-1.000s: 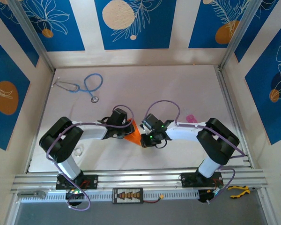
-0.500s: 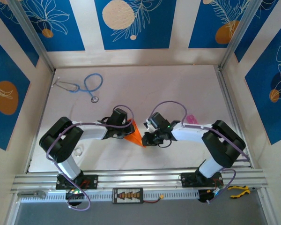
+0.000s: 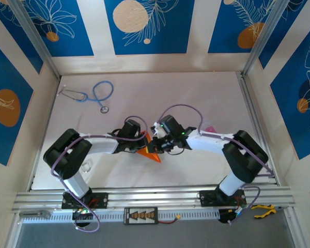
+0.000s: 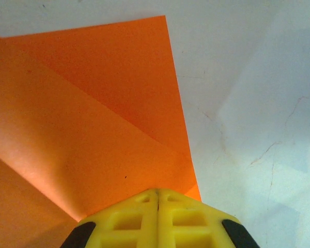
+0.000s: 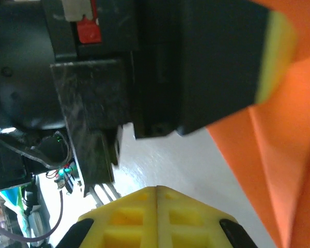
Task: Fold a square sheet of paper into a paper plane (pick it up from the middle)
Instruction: Fourth fold the wing at the center of the table.
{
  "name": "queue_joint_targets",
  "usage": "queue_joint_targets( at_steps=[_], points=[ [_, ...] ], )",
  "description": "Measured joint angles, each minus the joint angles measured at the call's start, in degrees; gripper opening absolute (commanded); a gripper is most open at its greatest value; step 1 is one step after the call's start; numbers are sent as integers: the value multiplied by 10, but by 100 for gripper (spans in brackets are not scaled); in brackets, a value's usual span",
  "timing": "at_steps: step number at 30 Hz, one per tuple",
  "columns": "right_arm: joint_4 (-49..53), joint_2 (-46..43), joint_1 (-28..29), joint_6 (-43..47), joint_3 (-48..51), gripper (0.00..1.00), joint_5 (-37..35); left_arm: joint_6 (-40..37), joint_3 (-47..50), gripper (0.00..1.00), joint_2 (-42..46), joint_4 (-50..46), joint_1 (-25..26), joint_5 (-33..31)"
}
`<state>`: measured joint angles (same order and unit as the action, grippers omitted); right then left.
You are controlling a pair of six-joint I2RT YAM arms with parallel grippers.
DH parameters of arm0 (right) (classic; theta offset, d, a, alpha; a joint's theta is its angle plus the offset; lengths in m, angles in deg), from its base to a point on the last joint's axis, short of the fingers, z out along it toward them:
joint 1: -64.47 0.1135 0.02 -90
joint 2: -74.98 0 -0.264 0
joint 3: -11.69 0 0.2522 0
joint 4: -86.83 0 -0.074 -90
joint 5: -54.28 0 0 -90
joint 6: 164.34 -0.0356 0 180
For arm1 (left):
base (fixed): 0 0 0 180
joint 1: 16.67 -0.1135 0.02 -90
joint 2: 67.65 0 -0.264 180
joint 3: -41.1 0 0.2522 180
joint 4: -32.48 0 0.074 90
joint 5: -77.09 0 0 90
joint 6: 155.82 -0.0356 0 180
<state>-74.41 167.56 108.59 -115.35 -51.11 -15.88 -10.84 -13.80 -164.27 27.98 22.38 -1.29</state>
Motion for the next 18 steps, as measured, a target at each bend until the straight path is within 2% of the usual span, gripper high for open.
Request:
queue_joint_targets(
  at_steps=[8, 18],
  points=[
    [0, 68, -3, -26, 13, 4, -29, 0, 0, 3, 0, 0, 0, 2],
    [-45, 19, -21, -47, 106, 8, -14, 0, 0, 2, 0, -1, 0, 3]
  ],
)
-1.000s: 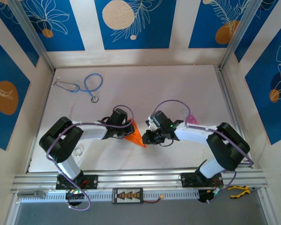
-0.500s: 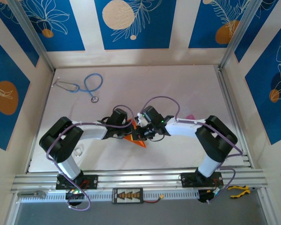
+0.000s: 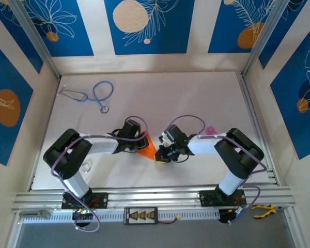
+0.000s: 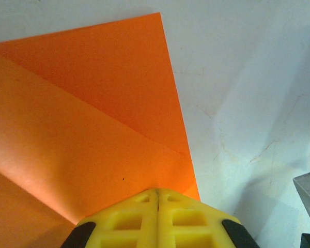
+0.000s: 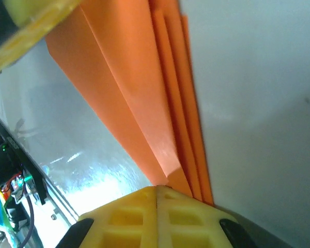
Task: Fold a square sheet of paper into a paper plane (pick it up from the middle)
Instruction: Fourth fold the wing at the center of the table.
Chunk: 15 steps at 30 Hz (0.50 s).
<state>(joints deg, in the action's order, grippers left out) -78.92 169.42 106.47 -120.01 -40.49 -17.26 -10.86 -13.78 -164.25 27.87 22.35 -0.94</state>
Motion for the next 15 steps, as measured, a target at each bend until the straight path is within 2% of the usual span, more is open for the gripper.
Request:
queue_joint_targets(
  at_steps=[7, 15],
  points=[
    [-32, -30, -5, -27, 37, 8, 16, 0, 0, 2, 0, 0, 0, 0],
    [-43, -77, -14, -35, 28, 8, 15, 0, 2, 2, 0, 3, 0, 0]
  ],
)
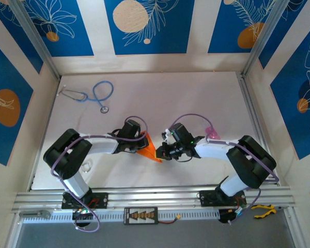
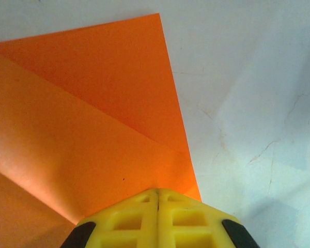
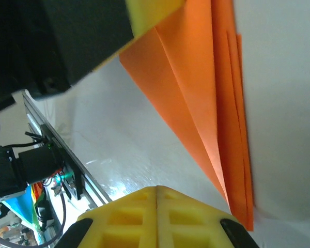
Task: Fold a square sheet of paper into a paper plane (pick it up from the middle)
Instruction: Fourth fold the wing at the center of the table.
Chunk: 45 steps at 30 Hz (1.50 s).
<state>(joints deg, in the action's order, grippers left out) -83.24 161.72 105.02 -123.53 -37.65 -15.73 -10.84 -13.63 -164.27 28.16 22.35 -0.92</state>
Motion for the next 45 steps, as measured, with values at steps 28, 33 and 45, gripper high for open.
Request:
queue_joint_targets(
  at_steps=[28, 33, 45],
  points=[
    [5, 43, -5, 4, -15, 8, -12, 0, 1, 2, -1, 4, 0, 6],
    [4, 31, -9, 4, -31, 8, -16, 0, 2, 2, -1, 5, 0, 6],
    [6, 76, -14, -7, -53, 8, -17, 0, 3, 1, -1, 7, 0, 6]
  ],
)
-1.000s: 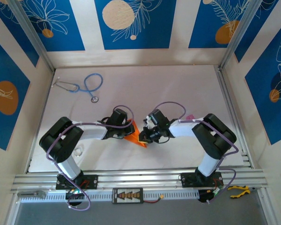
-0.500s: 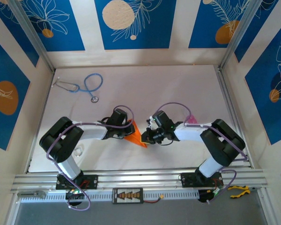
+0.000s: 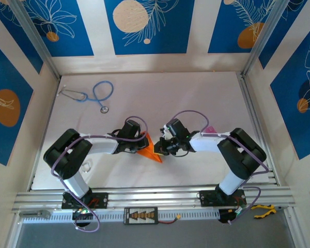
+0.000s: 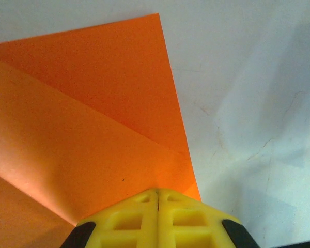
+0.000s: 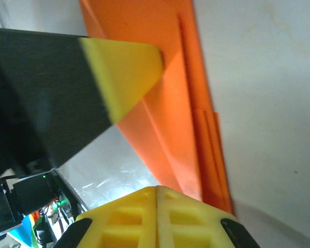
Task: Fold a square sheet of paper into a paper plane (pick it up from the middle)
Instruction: Fourth fold the wing at the center of the table.
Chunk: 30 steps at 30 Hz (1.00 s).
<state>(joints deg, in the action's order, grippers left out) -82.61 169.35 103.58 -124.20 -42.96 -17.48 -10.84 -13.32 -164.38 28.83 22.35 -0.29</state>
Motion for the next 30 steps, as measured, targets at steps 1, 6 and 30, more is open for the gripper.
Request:
queue_joint_targets(
  at_steps=[1, 6, 30],
  points=[
    [0, 6, 0, -1, 0, 8, 0, 0, 0, 1, 0, 0, 0, 0],
    [0, 19, -1, -3, 5, 8, -1, 0, 0, 1, 0, 0, 0, 0],
    [0, -4, -4, -7, 9, 9, -1, 2, 8, 0, 2, 14, 0, 0]
  ],
)
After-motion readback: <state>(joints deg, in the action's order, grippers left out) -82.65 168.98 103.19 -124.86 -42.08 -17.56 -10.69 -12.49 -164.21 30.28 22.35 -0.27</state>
